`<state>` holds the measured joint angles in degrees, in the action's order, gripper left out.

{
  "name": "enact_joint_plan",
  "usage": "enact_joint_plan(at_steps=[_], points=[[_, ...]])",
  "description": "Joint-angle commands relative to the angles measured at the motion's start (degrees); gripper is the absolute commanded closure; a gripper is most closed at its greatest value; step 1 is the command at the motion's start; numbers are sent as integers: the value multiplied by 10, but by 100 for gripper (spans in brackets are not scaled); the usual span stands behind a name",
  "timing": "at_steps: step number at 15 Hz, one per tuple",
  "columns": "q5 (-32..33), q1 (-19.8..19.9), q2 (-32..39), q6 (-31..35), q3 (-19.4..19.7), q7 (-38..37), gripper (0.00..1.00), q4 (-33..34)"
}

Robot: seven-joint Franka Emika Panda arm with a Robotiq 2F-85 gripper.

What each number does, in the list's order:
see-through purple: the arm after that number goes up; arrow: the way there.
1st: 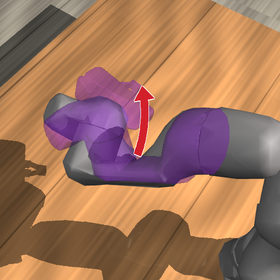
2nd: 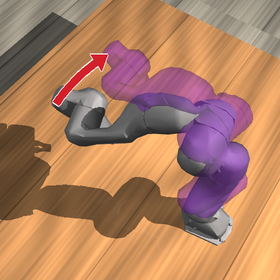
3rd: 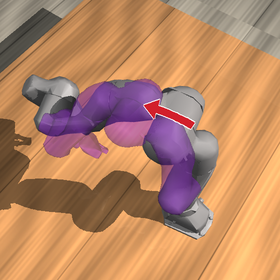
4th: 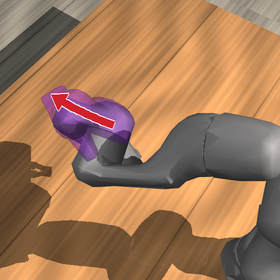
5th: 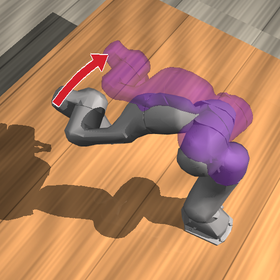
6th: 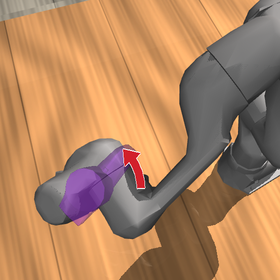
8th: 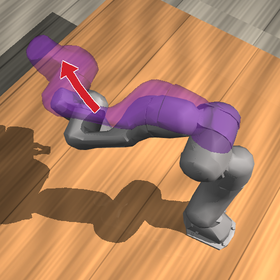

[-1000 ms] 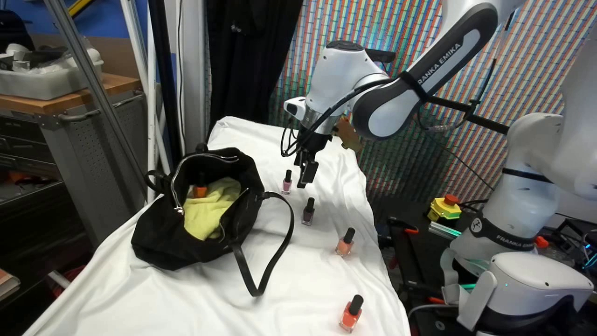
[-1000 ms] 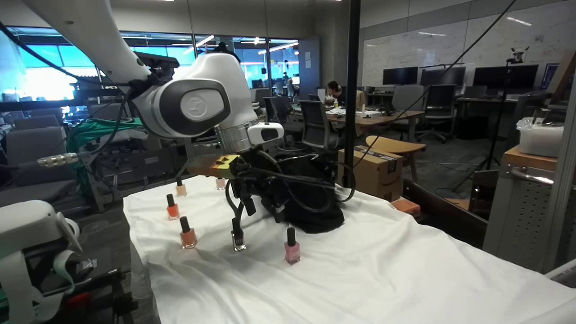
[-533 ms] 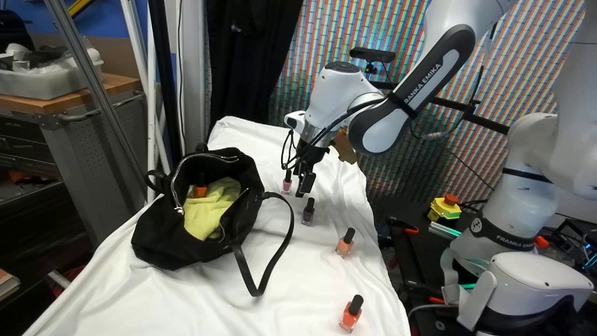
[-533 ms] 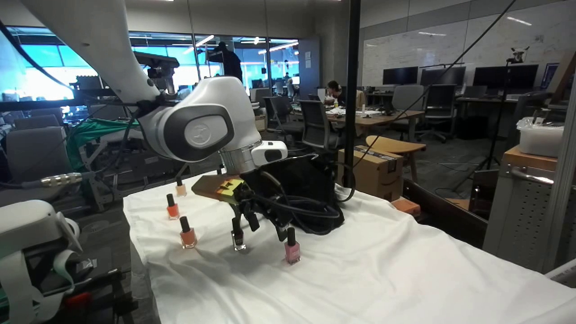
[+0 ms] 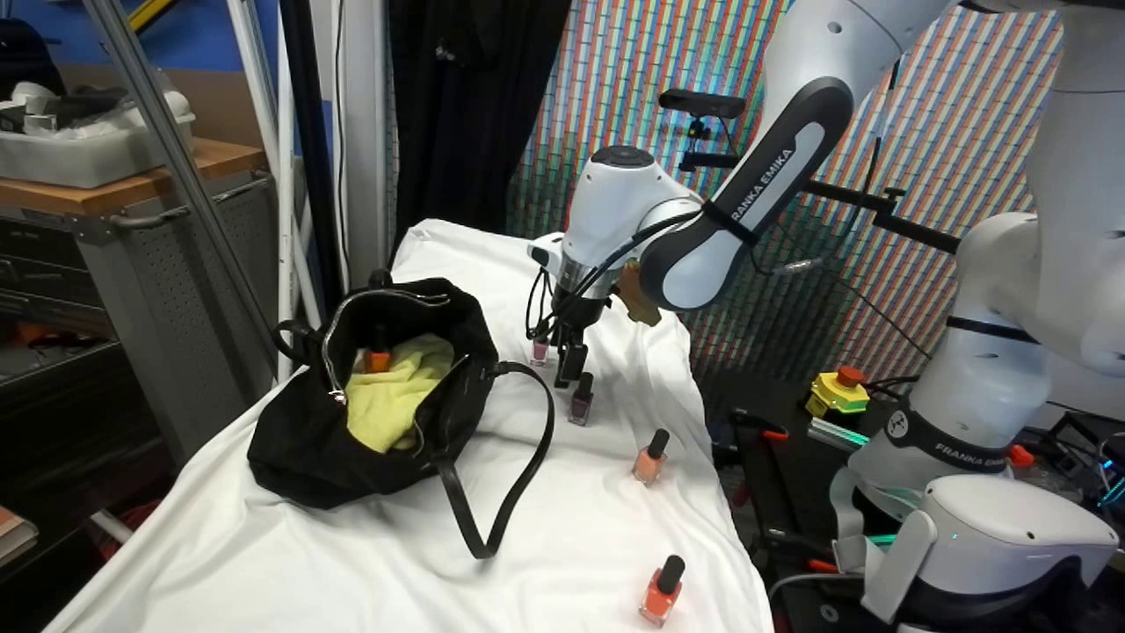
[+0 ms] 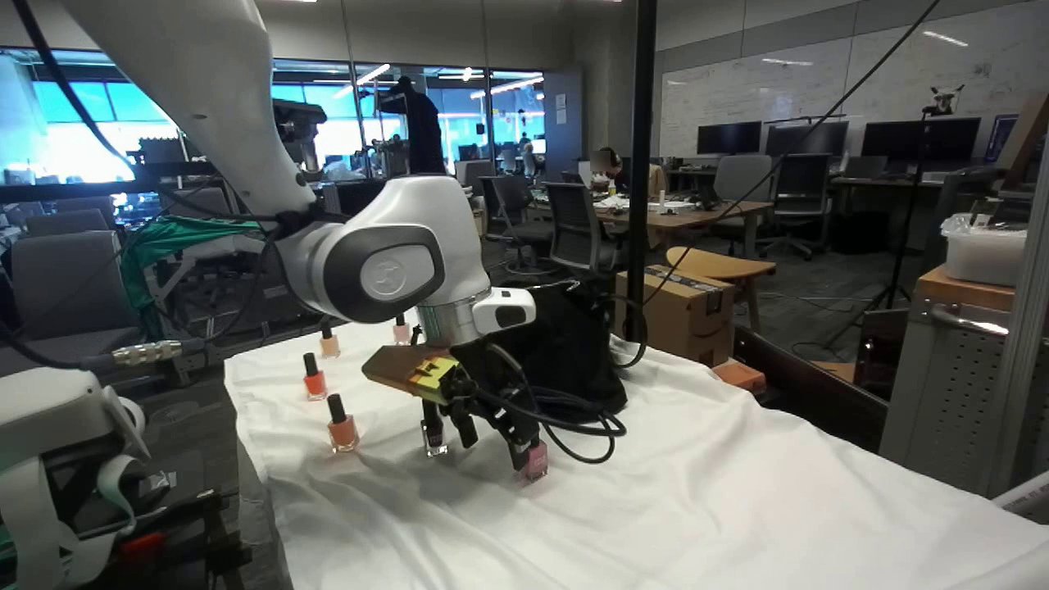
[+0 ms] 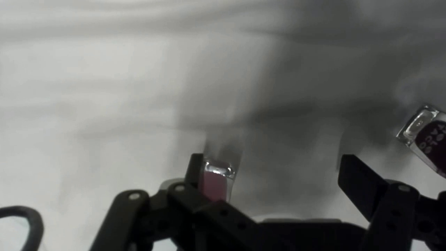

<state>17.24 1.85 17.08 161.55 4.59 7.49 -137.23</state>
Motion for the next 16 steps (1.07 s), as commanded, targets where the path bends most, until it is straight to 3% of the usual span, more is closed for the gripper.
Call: enact_joint_plan(at_steps=[1, 9, 16], points=[[12, -12, 10, -1, 16, -13, 0, 18], [44, -19, -9, -8, 36, -20, 0, 31], [30, 7, 7, -22, 5, 82, 0, 52]])
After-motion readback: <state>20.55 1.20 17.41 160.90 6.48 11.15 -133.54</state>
